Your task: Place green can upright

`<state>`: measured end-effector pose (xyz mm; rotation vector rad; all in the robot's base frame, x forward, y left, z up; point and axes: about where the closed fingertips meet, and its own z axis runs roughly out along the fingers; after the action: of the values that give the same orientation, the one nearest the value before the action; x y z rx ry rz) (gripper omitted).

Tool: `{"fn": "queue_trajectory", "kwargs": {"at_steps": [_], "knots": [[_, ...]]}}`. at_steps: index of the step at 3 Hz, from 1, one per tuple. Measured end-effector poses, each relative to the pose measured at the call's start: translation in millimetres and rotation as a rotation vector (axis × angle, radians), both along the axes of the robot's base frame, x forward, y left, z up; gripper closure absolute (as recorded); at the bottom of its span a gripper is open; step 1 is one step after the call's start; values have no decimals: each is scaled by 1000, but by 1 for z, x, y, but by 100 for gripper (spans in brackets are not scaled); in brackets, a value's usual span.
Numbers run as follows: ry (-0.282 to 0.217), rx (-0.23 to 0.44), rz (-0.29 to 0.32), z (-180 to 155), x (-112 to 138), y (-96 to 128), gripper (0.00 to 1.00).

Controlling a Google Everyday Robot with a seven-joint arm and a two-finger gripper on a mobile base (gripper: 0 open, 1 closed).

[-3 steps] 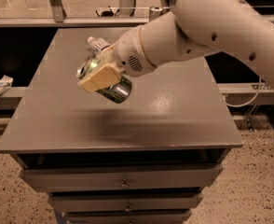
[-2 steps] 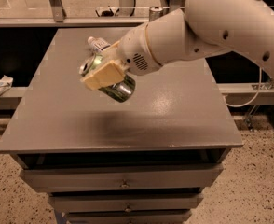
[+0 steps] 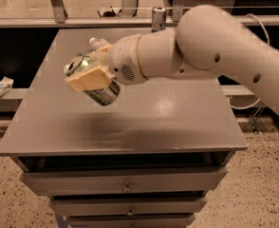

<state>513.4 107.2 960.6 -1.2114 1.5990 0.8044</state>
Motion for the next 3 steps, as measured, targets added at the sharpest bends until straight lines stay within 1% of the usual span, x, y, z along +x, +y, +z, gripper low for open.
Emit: {"fn": "queue_trajectory", "kwargs": {"at_steps": [1,2,3], "knots": [[-28,111,-11,3,3,24,100],[-38,243,-36,-7,-1,41,100],[-41,331,-53,-15,-2,46,100]]}}
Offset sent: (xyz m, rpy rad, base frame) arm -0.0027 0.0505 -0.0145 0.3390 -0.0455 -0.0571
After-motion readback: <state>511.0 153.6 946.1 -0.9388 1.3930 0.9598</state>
